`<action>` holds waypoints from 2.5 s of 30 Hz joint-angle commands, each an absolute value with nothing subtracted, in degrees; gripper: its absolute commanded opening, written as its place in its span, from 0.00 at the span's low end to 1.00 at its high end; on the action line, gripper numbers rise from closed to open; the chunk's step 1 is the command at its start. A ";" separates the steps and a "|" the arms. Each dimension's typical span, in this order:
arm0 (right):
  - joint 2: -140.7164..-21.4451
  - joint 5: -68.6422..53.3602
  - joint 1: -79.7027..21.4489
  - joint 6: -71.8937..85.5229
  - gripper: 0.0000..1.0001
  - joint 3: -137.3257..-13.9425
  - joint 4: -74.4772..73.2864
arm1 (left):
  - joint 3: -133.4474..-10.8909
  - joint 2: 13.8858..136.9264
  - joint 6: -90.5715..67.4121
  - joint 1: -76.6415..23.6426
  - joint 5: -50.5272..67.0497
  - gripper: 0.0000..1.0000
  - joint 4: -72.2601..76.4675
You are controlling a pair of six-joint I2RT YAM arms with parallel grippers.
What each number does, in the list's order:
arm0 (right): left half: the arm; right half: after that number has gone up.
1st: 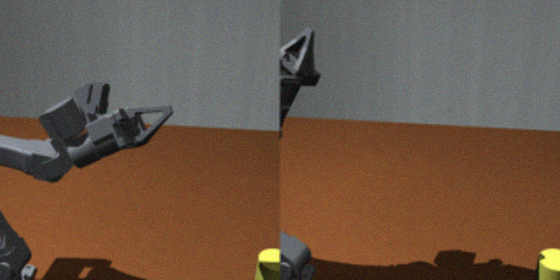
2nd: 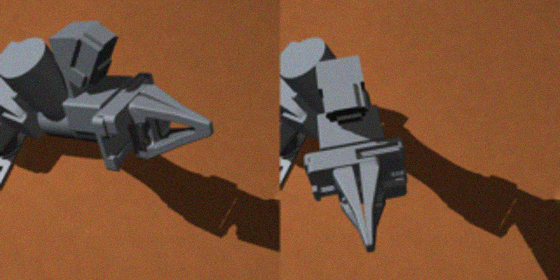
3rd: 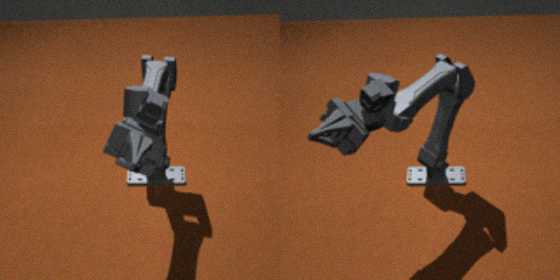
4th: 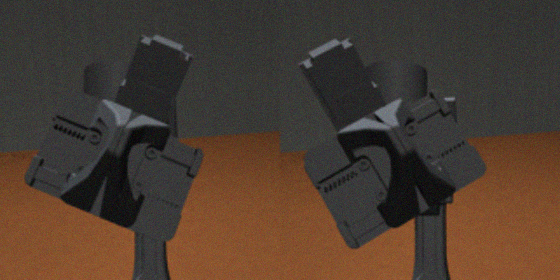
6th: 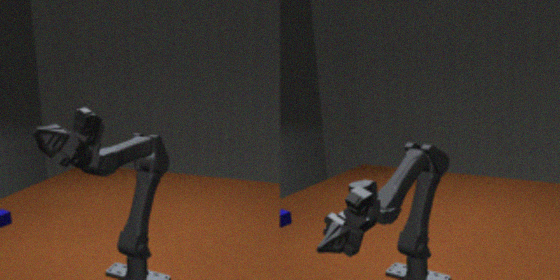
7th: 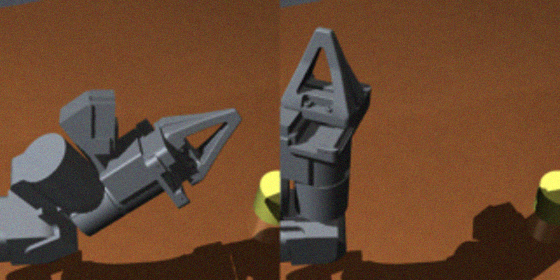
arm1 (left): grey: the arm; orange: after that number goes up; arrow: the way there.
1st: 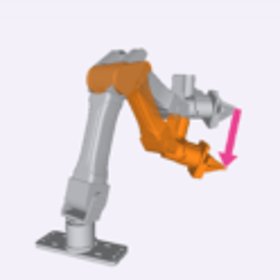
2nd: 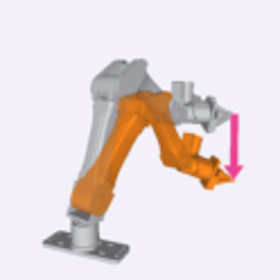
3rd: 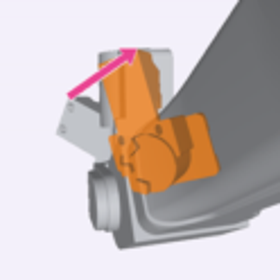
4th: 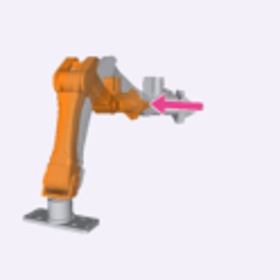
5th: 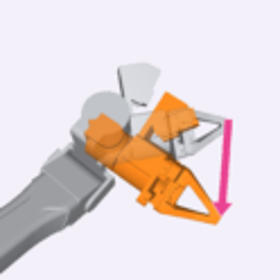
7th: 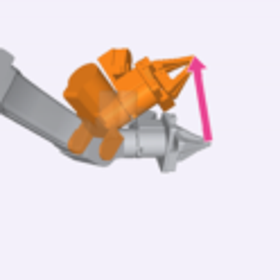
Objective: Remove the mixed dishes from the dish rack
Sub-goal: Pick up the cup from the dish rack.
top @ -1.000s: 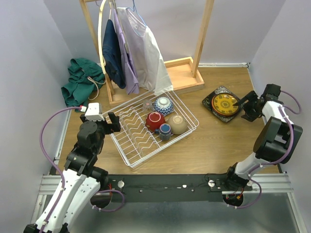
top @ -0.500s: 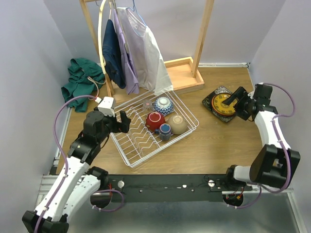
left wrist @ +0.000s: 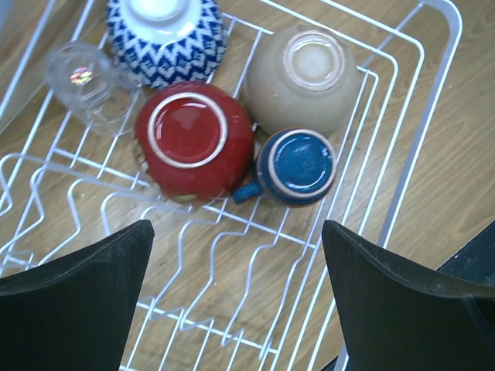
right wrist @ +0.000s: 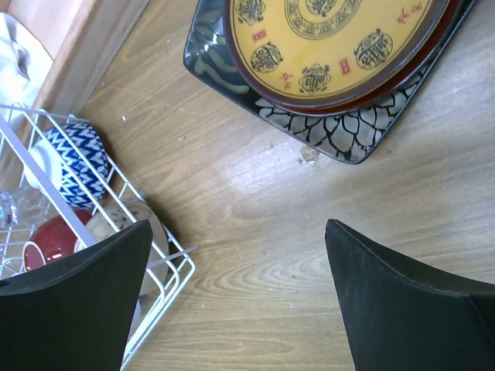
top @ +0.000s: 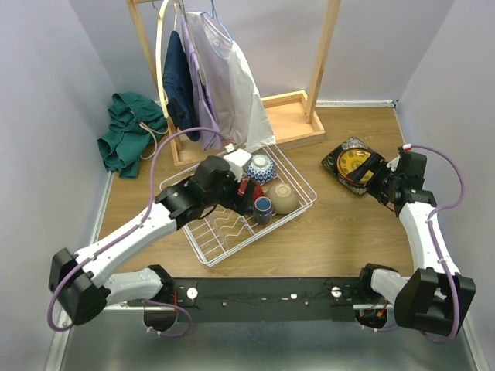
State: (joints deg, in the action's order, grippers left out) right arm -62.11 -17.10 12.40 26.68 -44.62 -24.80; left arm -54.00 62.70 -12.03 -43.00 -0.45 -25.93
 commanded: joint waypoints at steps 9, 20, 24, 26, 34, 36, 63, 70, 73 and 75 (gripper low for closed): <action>-56.43 -15.38 11.43 25.58 1.00 -39.90 -24.17 | -69.06 81.55 -16.25 -52.82 -10.45 0.99 -32.25; -56.25 -15.73 10.11 25.40 1.00 -38.67 -23.38 | -72.24 90.43 -25.31 -55.11 -14.32 0.99 -35.24; -56.43 -15.73 9.76 25.22 1.00 -38.50 -23.29 | -73.21 92.72 -25.75 -55.37 -15.99 0.97 -35.33; -56.25 -15.56 9.49 25.05 1.00 -38.32 -23.47 | -73.65 93.60 -26.01 -55.37 -17.05 0.96 -35.51; -56.16 -15.29 9.05 24.79 1.00 -38.06 -23.47 | -74.97 97.21 -25.75 -55.37 -15.38 0.90 -35.25; -56.16 -15.21 8.96 24.79 1.00 -37.97 -23.47 | -75.06 97.91 -25.75 -55.37 -14.68 0.89 -35.33; -56.25 -15.55 8.96 24.70 1.00 -38.93 -23.56 | -76.55 95.02 -25.84 -55.28 -11.69 0.41 -39.20; -55.72 -18.72 8.96 24.35 1.00 -39.29 -22.85 | -76.55 90.01 -25.75 -53.97 -12.92 0.27 -39.55; -54.93 -20.56 8.96 24.08 0.99 -39.55 -22.33 | -75.94 87.46 -26.10 -53.00 -12.57 0.26 -38.85; -54.32 -22.31 8.96 24.17 0.99 -39.64 -22.06 | -75.59 85.01 -26.37 -51.60 -11.26 0.25 -37.71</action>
